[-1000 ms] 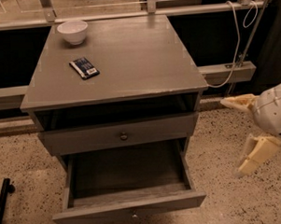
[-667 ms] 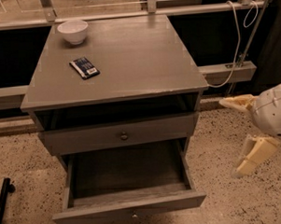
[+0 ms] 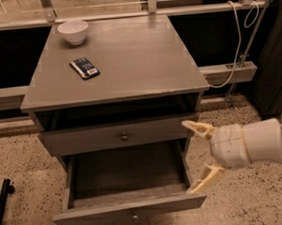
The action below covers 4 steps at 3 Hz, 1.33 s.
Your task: Close middle drawer
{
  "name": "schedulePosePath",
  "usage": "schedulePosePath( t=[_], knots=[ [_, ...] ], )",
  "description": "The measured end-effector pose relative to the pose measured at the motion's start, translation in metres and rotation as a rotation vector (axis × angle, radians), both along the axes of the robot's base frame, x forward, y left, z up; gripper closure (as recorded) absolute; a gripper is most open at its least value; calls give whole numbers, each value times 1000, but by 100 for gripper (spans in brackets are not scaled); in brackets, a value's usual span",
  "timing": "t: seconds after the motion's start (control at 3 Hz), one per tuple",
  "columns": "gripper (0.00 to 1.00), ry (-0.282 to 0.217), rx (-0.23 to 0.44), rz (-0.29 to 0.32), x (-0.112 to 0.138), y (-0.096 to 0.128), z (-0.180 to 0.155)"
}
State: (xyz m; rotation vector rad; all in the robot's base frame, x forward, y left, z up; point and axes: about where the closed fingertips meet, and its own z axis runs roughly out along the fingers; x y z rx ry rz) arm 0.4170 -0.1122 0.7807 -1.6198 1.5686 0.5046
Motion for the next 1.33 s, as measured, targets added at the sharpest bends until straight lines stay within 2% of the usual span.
schedulePosePath(
  t=[0.33,0.67,1.0,1.33],
  knots=[
    [0,-108,123,51,14,18,-25],
    [0,-184,130,107,19,21,-29],
    [0,-115,83,84,20,26,-66],
    [0,-4,9,72,13,35,-146]
  ],
)
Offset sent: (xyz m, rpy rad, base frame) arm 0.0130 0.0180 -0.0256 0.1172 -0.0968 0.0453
